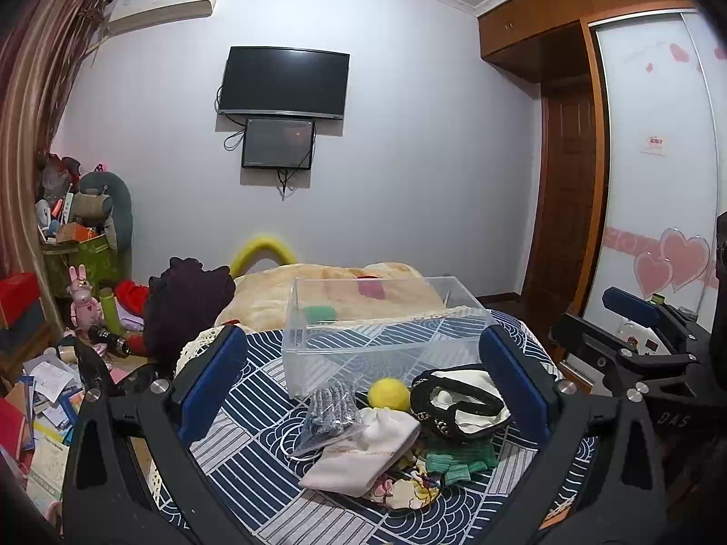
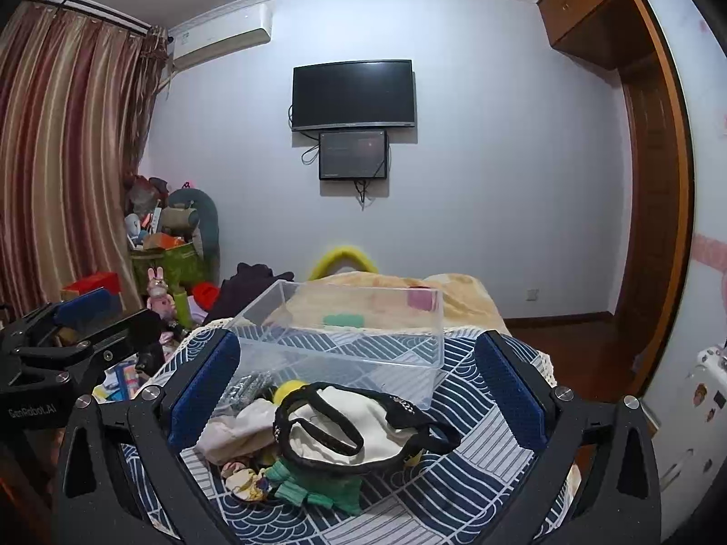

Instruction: Organize soft objects

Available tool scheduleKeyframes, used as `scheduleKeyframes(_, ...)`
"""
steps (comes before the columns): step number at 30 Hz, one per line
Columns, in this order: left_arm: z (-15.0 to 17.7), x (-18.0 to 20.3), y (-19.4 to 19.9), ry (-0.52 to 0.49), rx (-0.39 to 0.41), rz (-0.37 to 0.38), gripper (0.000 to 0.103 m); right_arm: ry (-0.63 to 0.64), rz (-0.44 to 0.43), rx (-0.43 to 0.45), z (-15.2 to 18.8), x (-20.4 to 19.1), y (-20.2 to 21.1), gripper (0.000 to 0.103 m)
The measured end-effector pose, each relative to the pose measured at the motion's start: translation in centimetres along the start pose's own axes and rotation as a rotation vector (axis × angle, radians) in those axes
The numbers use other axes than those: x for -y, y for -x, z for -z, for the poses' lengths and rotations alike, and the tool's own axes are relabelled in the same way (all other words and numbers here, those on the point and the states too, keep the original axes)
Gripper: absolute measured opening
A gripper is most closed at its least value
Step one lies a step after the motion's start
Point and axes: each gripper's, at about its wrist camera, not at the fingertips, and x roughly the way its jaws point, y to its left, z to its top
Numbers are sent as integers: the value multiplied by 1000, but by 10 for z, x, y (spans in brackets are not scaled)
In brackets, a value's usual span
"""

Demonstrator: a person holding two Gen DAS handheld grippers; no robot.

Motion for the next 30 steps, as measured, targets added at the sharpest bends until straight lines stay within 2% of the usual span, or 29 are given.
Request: scheduleKeyframes(30, 3, 5, -3, -5, -8, 3, 103, -9, 3, 7, 2, 2, 1, 103)
